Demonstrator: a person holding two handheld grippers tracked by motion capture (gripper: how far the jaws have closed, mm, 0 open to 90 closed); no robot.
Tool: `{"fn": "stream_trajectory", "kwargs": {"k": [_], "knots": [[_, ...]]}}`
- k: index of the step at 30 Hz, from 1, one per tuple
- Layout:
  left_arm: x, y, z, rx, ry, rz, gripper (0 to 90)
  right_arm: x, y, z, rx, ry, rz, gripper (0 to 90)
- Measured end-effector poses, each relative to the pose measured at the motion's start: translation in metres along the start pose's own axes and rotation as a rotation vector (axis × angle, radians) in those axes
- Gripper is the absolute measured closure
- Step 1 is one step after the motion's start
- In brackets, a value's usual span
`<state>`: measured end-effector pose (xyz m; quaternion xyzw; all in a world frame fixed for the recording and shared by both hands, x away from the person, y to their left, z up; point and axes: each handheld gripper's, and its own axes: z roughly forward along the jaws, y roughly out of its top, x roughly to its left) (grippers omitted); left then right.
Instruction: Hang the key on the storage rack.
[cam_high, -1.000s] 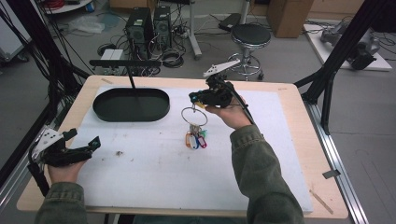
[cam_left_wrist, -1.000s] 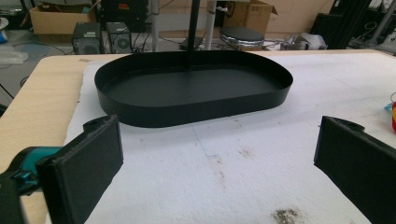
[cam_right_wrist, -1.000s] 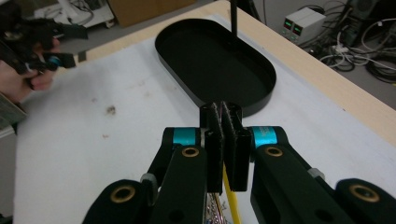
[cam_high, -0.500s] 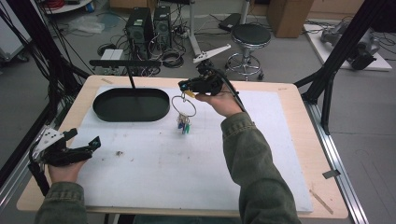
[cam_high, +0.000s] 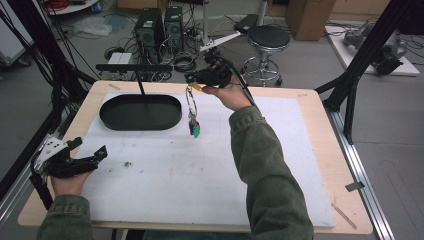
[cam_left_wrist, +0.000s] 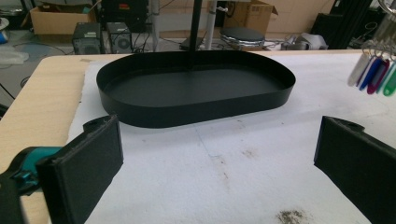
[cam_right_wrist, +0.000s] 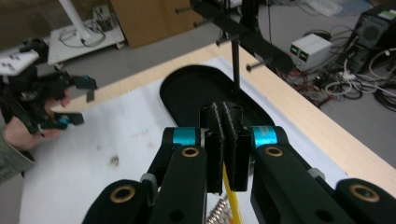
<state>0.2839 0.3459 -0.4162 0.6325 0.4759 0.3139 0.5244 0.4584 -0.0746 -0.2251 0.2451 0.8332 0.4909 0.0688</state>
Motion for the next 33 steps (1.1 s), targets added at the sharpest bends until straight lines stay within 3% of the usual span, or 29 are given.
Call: {"fn": "stream_trajectory", "kwargs": {"k": [6, 10, 22, 29, 33], "knots": [[0.000, 0.000, 0.000, 0.004, -0.002, 0.004, 1.7, 0.000, 0.018, 0.009, -0.001, 0.002, 0.000, 87.9], [0.000, 0.000, 0.000, 0.005, -0.001, 0.003, 1.7, 0.003, 0.034, 0.021, 0.010, 0.010, -0.030, 87.8], [0.001, 0.000, 0.001, -0.006, -0.001, -0.010, 1.7, 0.006, 0.067, 0.052, 0.035, 0.028, -0.061, 87.8], [0.002, 0.000, 0.002, -0.007, 0.000, -0.010, 1.7, 0.001, 0.080, 0.069, 0.018, 0.055, -0.033, 87.8], [0.003, -0.001, 0.001, -0.003, 0.001, -0.010, 1.7, -0.004, 0.084, 0.080, 0.020, 0.046, -0.025, 87.8]]}}
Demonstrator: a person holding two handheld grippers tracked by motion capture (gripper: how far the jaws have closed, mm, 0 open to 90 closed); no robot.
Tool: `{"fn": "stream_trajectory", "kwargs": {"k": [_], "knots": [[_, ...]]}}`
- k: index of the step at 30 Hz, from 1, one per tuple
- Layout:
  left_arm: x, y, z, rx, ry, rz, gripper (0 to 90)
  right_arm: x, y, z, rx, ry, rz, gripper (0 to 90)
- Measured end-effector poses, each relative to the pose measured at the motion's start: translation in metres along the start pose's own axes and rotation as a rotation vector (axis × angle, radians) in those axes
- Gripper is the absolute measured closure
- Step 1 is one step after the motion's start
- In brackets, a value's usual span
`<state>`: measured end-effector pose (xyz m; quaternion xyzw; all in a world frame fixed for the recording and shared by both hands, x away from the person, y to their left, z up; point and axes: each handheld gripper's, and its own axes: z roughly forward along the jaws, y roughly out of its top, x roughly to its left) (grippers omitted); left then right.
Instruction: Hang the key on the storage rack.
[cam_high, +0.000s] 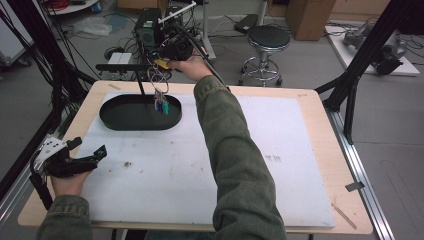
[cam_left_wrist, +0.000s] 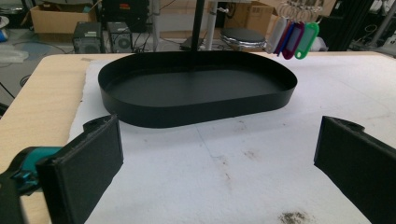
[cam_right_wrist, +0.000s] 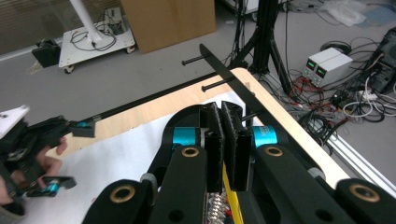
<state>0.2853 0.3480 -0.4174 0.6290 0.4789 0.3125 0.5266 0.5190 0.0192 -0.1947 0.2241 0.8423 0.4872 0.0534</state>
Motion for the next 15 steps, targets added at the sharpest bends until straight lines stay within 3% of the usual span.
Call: {"fn": "stream_trajectory", "kwargs": {"k": [9, 15], "knots": [[0.001, -0.001, 0.002, 0.001, -0.001, -0.003, 1.7, -0.020, 0.000, 0.019, 0.031, -0.051, 0.050, 87.7], [0.002, -0.001, 0.002, 0.000, -0.001, -0.010, 1.7, -0.034, -0.006, 0.026, 0.027, -0.057, 0.078, 87.8]]}}
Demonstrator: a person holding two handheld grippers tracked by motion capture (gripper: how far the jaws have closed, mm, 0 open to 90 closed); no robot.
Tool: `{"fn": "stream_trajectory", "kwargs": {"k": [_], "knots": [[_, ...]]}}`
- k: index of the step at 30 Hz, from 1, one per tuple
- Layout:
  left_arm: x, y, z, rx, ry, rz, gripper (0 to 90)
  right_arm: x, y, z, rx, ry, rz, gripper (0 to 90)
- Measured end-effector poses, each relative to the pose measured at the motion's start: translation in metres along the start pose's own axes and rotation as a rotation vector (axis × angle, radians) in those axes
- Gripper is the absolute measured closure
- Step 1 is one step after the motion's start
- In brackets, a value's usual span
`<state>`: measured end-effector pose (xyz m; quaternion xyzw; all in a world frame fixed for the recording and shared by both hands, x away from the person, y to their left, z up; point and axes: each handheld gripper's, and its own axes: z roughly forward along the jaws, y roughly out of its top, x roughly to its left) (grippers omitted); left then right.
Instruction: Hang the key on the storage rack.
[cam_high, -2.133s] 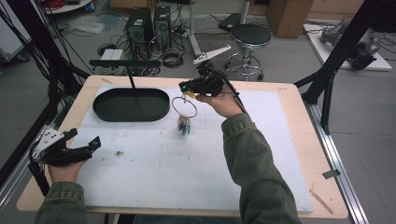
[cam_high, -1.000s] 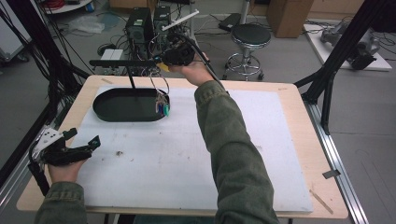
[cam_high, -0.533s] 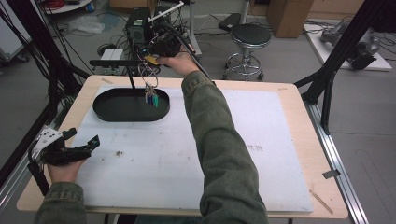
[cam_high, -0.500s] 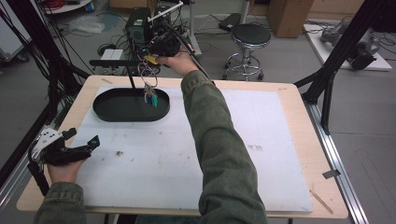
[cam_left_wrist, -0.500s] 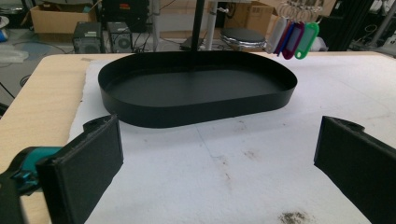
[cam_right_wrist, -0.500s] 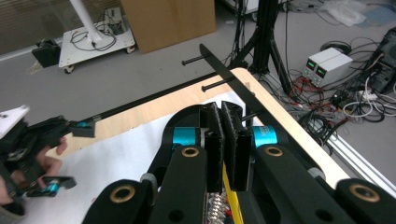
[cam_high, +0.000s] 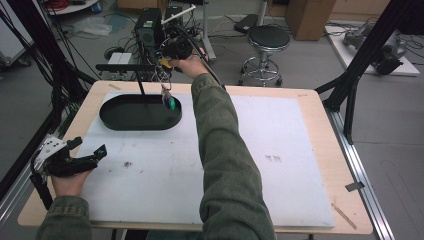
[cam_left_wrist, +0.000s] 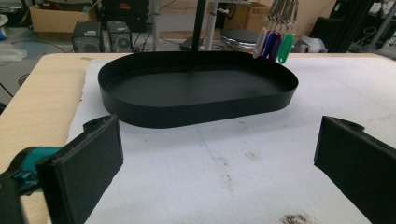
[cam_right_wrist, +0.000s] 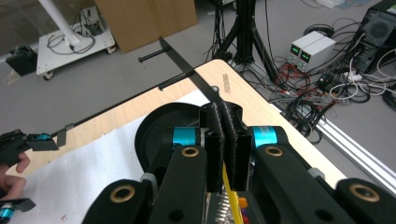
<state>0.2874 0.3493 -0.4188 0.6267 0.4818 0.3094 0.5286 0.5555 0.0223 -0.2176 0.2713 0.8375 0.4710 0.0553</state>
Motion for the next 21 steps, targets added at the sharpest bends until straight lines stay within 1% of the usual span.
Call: {"fn": "stream_trajectory", "kwargs": {"k": [5, 9, 12, 13, 16, 18, 21], "knots": [[0.001, 0.000, 0.000, -0.004, 0.000, -0.006, 1.7, -0.015, -0.004, 0.000, -0.015, -0.019, 0.030, 87.8], [0.001, 0.000, 0.000, -0.007, 0.001, -0.005, 1.7, -0.019, -0.007, 0.001, -0.017, -0.037, 0.037, 87.8], [0.001, 0.000, 0.000, -0.006, 0.001, -0.007, 1.7, -0.021, -0.008, 0.002, -0.016, -0.037, 0.047, 87.8], [0.001, 0.000, 0.000, -0.005, 0.000, -0.004, 1.7, -0.021, -0.010, 0.005, 0.002, -0.045, 0.048, 87.7], [0.001, 0.000, 0.000, -0.005, 0.000, -0.004, 1.7, -0.022, -0.013, 0.007, 0.012, -0.050, 0.045, 87.7], [0.001, 0.000, 0.000, -0.005, 0.000, -0.004, 1.7, -0.023, -0.016, 0.010, 0.015, -0.051, 0.055, 87.7], [0.001, 0.000, 0.000, -0.006, 0.000, -0.003, 1.7, -0.024, -0.017, 0.012, 0.014, -0.050, 0.053, 87.7]]}}
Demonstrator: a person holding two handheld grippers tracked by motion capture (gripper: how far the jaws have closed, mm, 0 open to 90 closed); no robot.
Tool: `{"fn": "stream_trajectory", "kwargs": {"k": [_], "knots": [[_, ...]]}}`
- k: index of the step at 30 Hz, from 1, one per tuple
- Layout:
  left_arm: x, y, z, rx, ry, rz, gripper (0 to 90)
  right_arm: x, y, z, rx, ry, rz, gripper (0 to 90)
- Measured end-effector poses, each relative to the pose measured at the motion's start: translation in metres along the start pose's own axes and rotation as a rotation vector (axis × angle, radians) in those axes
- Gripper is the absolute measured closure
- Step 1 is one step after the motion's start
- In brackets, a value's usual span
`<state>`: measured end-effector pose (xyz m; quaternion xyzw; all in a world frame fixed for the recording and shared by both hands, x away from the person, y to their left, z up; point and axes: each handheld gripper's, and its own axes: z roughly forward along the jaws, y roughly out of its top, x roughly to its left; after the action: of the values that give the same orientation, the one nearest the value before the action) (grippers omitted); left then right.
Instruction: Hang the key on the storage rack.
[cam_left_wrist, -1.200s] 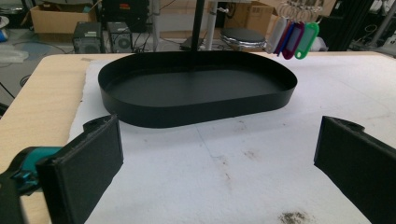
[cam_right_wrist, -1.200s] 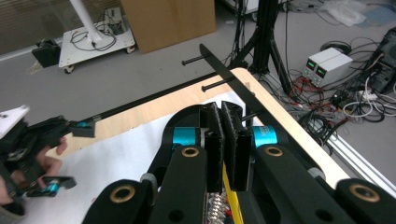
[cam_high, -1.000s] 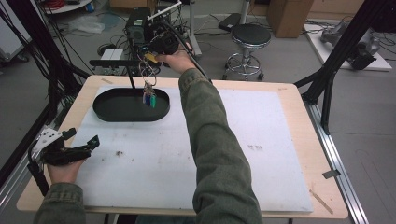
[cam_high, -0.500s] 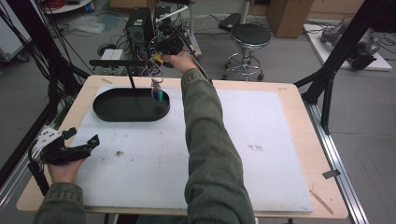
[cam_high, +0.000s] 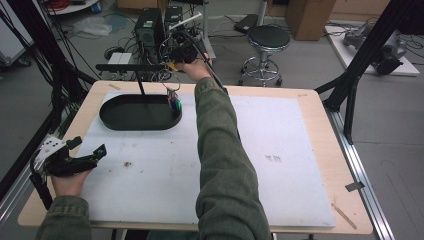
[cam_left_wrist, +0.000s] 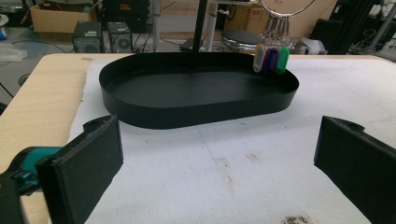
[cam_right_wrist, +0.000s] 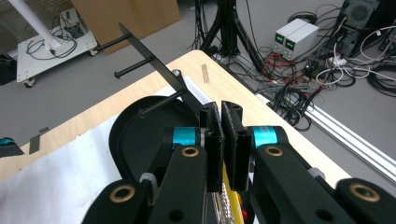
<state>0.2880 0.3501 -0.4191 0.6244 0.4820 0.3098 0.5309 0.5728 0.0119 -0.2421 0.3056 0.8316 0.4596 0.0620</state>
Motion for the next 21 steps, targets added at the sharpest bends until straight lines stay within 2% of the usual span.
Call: {"fn": "stream_trajectory", "kwargs": {"k": [8, 10, 13, 15, 16, 17, 19, 20, 21], "knots": [[0.000, 0.000, 0.000, 0.003, -0.002, 0.005, 1.7, -0.002, -0.005, 0.001, -0.004, 0.014, 0.014, 87.1], [0.000, 0.000, 0.000, 0.002, -0.002, 0.005, 1.7, -0.002, -0.007, 0.001, 0.002, 0.031, 0.021, 84.2], [0.000, 0.000, 0.001, 0.005, -0.002, 0.005, 1.7, -0.003, -0.010, 0.002, 0.001, 0.045, 0.037, 74.1], [-0.001, 0.000, 0.001, 0.003, -0.004, 0.005, 1.7, -0.004, -0.014, 0.003, 0.007, 0.054, 0.045, 62.9], [-0.001, 0.000, 0.001, 0.005, -0.004, 0.004, 1.7, -0.004, -0.014, 0.003, 0.007, 0.054, 0.045, 62.9], [-0.001, 0.000, 0.001, 0.007, -0.003, 0.006, 1.7, -0.004, -0.018, 0.004, 0.014, 0.063, 0.050, 54.5], [-0.001, 0.000, 0.002, 0.007, -0.004, 0.005, 1.7, -0.004, -0.020, 0.005, 0.016, 0.066, 0.051, 52.3], [-0.001, 0.000, 0.002, 0.008, -0.003, 0.005, 1.7, -0.003, -0.023, 0.005, 0.024, 0.060, 0.048, 44.0], [-0.001, 0.000, 0.002, 0.008, -0.004, 0.006, 1.7, -0.003, -0.024, 0.005, 0.025, 0.054, 0.049, 40.4]]}}
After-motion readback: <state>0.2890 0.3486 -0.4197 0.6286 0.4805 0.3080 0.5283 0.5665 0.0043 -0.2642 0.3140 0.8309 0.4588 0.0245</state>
